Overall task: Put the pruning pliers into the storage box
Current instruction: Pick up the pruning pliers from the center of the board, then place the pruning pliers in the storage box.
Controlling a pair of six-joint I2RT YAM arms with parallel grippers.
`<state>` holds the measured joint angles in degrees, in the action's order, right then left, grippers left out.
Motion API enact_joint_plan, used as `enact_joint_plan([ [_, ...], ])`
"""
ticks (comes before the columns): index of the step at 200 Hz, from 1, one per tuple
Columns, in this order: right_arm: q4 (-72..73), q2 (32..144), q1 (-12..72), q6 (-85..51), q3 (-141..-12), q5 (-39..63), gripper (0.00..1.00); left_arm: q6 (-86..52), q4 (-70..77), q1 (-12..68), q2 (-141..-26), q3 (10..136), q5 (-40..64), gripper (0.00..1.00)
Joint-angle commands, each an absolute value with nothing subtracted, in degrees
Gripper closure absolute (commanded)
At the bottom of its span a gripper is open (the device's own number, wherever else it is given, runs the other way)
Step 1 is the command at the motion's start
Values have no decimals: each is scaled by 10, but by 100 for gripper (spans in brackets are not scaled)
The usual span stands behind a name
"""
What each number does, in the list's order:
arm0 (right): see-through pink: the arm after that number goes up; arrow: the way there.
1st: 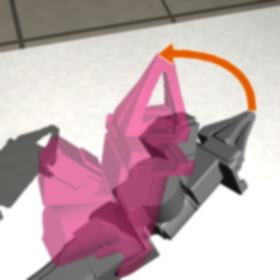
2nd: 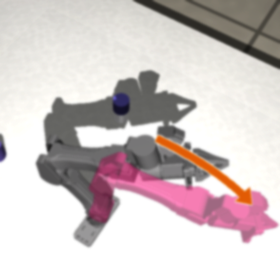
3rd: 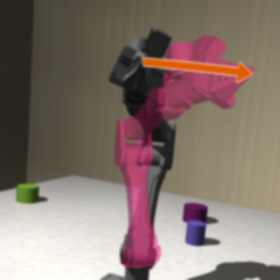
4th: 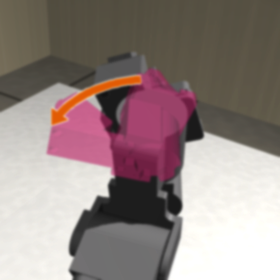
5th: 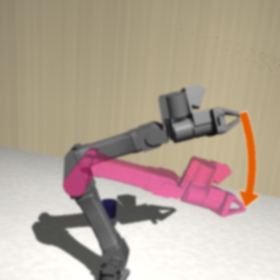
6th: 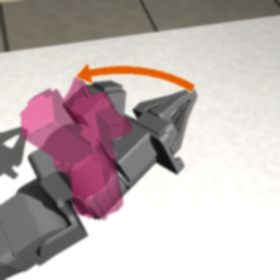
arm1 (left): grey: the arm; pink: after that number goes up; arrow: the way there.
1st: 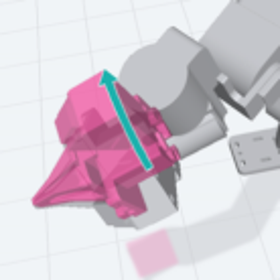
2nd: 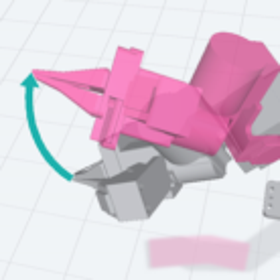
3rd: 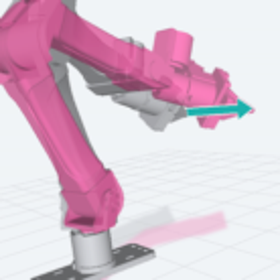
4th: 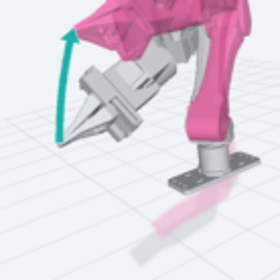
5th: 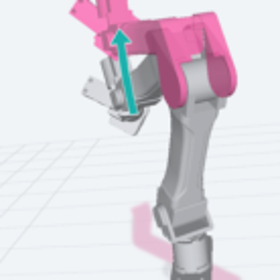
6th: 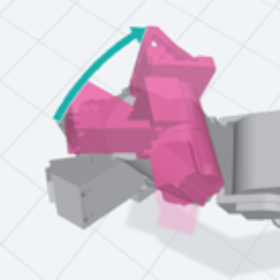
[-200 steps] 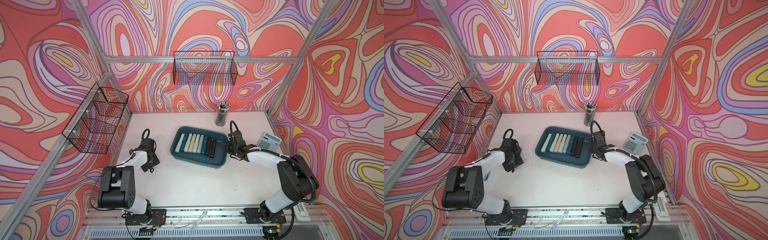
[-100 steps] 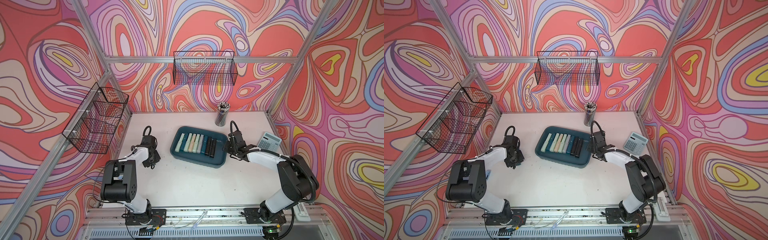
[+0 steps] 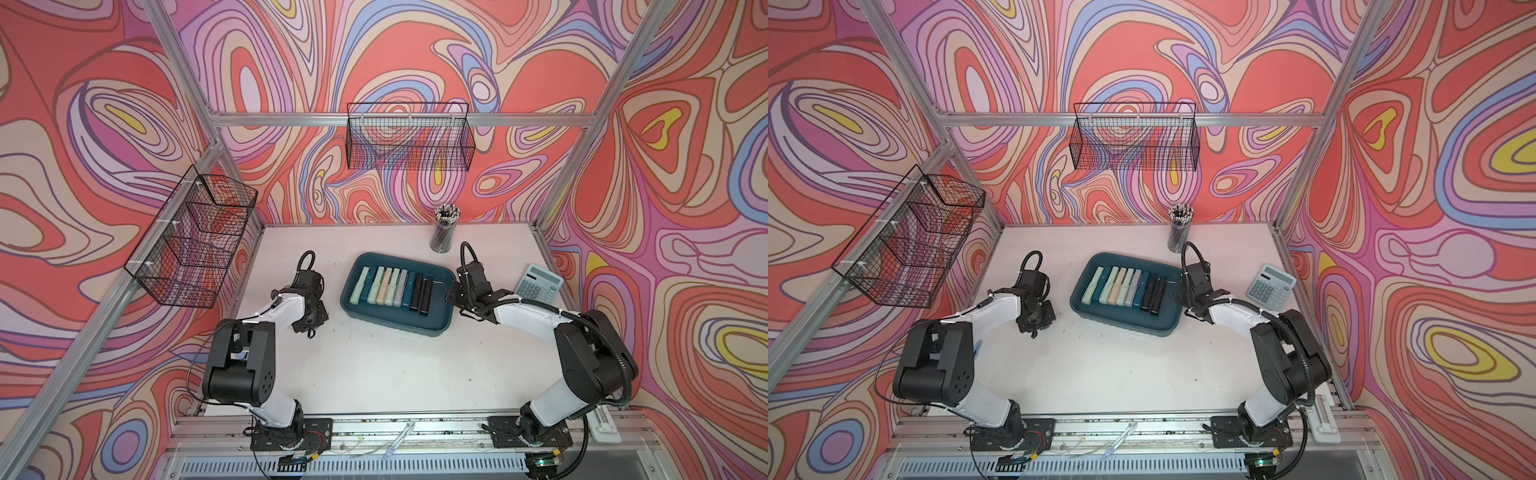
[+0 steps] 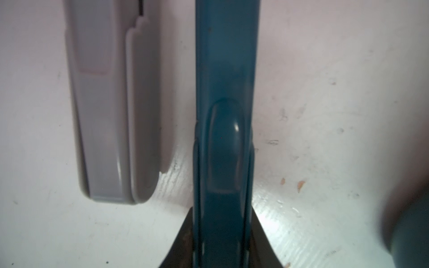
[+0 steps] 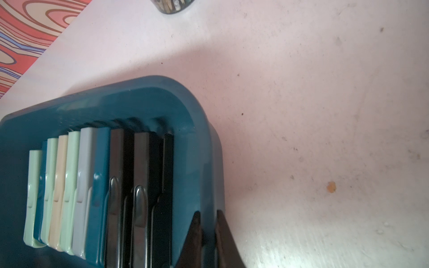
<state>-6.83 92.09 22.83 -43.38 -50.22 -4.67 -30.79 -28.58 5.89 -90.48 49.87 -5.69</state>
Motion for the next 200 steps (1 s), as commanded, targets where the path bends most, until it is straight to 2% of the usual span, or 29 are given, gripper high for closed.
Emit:
enact_joint_plan([
  [1, -62, 905, 225, -460, -491, -65, 92, -293, -312, 74, -884, 531, -75, 83],
  [77, -40, 890, 264, -505, -478, -70, 91, -173, -365, 161, -840, 696, -47, 89],
  [122, -4, 897, 294, -555, -473, -73, 91, -158, -376, 286, -911, 794, -9, 89],
  [150, -33, 880, 295, -545, -481, -85, 83, -177, -348, 351, -969, 821, 11, 89],
  [183, -85, 816, 289, -502, -491, -133, 69, -195, -345, 403, -1027, 854, 18, 90],
  [200, -97, 782, 278, -490, -487, -147, 66, -220, -343, 424, -1048, 867, 13, 90],
])
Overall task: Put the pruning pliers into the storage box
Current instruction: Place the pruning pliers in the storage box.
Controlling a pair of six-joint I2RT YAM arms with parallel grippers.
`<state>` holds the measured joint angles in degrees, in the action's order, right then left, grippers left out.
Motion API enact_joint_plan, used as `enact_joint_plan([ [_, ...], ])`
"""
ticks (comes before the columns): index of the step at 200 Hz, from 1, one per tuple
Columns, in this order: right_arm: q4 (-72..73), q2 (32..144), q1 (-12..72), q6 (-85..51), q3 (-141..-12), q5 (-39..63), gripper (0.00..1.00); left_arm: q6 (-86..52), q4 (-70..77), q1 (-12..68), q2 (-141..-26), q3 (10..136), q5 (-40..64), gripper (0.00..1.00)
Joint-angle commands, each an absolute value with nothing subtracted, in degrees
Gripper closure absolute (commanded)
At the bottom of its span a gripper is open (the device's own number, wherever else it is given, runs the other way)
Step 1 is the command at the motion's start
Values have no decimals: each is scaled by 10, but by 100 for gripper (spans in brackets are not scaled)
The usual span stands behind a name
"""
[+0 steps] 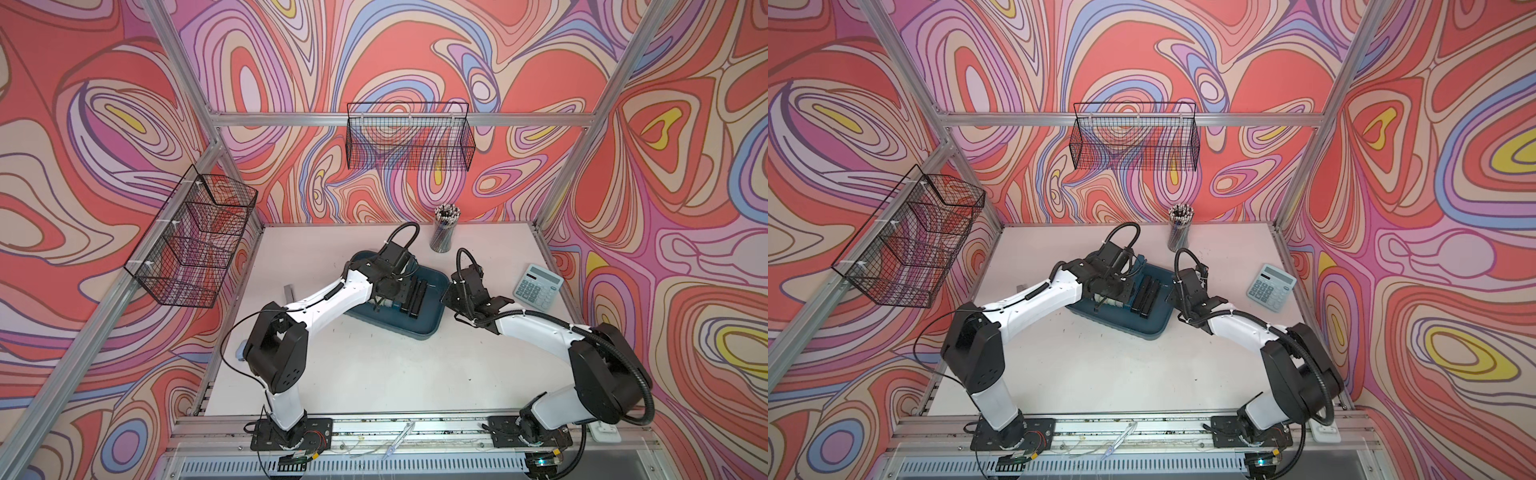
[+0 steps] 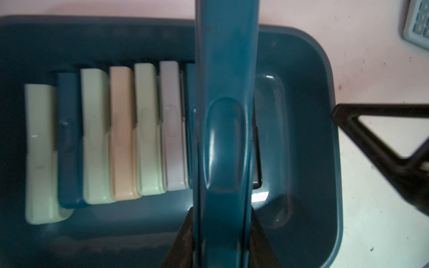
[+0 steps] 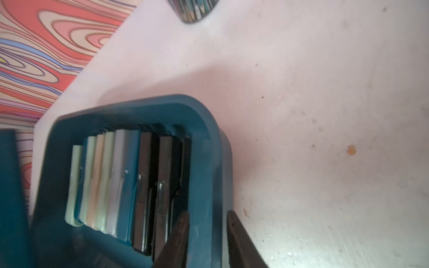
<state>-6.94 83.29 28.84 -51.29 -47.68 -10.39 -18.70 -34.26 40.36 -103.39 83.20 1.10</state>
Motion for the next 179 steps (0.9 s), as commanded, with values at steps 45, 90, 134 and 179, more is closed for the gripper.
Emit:
enact_joint_plan([
  [45, -97, 728, 215, -485, -448, -128, 65, -302, -326, 465, -1088, 880, -13, 87],
  [90, -92, 718, 193, -481, -432, -112, 65, -318, -329, 480, -1138, 914, -8, 86],
  [134, -81, 714, 183, -488, -406, -101, 65, -317, -343, 490, -1178, 941, -19, 86],
  [179, -76, 713, 180, -487, -399, -97, 65, -312, -355, 503, -1216, 967, -28, 84],
])
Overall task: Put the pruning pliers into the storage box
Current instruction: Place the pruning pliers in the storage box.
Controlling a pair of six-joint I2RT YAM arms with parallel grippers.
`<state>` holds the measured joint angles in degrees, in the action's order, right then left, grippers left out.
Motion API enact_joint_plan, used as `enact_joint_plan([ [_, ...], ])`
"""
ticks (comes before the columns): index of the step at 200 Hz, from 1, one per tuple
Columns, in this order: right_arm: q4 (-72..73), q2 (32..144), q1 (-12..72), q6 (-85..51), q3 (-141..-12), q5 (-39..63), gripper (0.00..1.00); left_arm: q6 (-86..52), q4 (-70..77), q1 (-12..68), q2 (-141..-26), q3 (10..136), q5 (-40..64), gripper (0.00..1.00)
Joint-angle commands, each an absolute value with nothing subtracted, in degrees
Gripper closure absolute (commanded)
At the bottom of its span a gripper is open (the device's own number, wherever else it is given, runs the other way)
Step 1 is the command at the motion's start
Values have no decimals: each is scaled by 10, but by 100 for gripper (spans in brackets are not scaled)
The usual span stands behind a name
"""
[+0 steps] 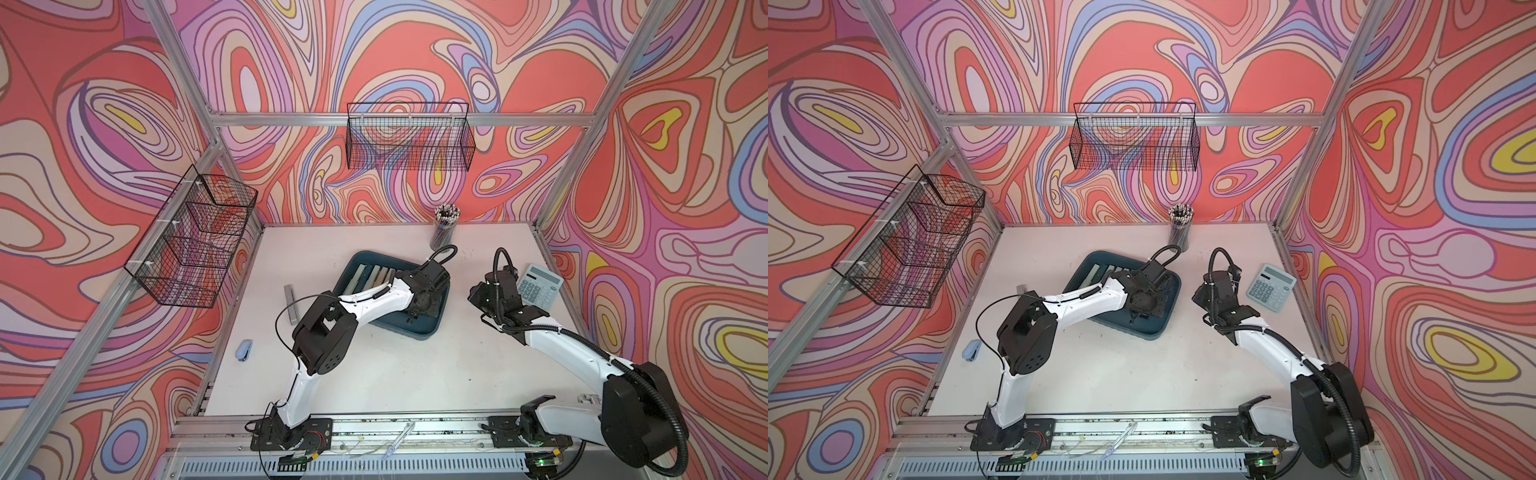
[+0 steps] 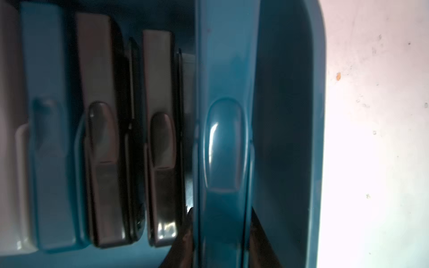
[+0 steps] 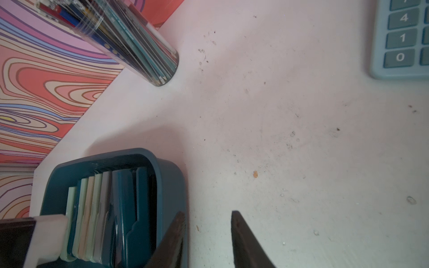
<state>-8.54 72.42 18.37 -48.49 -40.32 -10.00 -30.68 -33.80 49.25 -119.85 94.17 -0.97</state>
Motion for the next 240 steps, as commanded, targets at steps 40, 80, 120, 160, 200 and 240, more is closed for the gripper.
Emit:
enact_joint_plan([
  [40, -71, 714, 178, -488, -394, -90, 65, -304, -364, 509, -1244, 988, -41, 81],
  [80, -69, 712, 178, -490, -389, -89, 65, -301, -370, 509, -1262, 996, -60, 76],
  [120, -69, 714, 177, -490, -386, -88, 65, -299, -368, 510, -1276, 1002, -64, 73],
  [160, -62, 718, 177, -493, -381, -84, 65, -297, -363, 507, -1286, 1008, -60, 66],
  [200, -64, 721, 177, -490, -383, -81, 65, -293, -360, 507, -1274, 1012, -58, 62],
  [240, -91, 728, 177, -457, -413, -87, 65, -272, -364, 507, -1227, 1010, -67, 59],
])
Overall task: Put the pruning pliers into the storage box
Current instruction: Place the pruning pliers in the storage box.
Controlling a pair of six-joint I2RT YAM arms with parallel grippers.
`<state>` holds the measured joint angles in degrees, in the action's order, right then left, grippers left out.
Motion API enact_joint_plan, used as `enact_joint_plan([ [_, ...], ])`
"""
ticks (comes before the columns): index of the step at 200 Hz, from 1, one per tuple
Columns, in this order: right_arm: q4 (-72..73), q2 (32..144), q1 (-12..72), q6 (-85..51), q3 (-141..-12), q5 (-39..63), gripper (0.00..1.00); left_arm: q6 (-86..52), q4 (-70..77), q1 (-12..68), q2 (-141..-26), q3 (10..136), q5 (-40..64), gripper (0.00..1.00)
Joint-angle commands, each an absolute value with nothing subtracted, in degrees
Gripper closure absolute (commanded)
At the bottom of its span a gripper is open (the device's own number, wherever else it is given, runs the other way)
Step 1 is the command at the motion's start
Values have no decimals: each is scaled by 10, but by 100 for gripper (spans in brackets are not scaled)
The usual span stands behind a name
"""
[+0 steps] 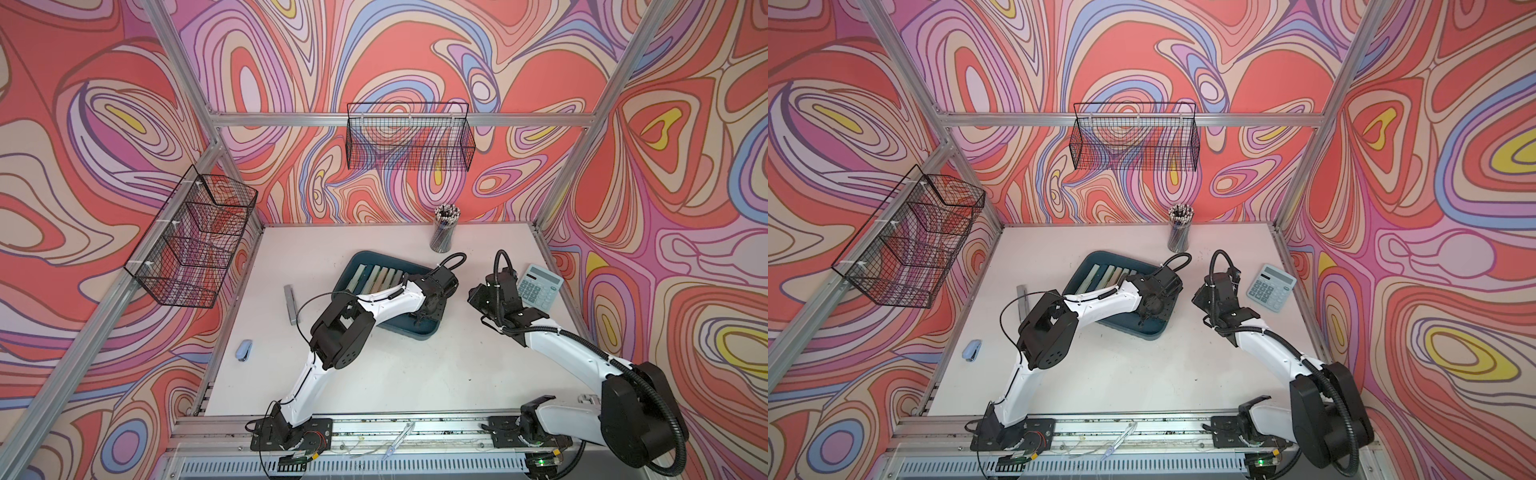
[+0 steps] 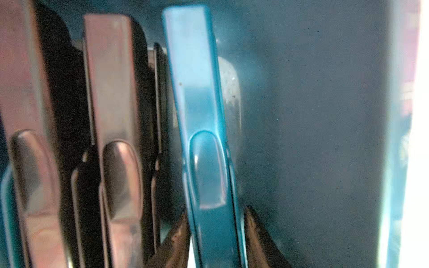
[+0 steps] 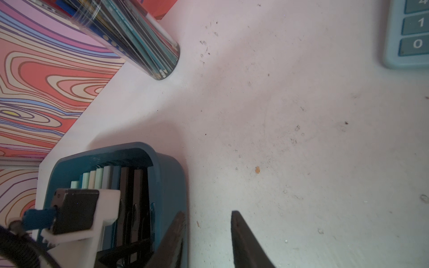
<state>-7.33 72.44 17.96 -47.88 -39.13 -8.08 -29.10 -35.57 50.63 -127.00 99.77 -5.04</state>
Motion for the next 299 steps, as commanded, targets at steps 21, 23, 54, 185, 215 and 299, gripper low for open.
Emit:
enact_joint_plan([
  [21, -106, 747, 178, -432, -436, -84, 65, -252, -368, 504, -1184, 1003, -90, 57],
  [23, -107, 749, 178, -431, -438, -84, 65, -250, -367, 503, -1179, 1001, -92, 57],
  [54, -109, 769, 195, -425, -458, -84, 66, -246, -337, 462, -1092, 935, -96, 57],
  [185, -247, 968, 334, -412, -655, -169, 100, -280, -230, 171, -795, 589, -46, 57],
  [215, -284, 997, 334, -417, -689, -180, 100, -284, -223, 158, -788, 570, -48, 58],
  [299, -303, 1061, 334, -432, -725, -187, 100, -280, -210, 136, -788, 552, -33, 60],
])
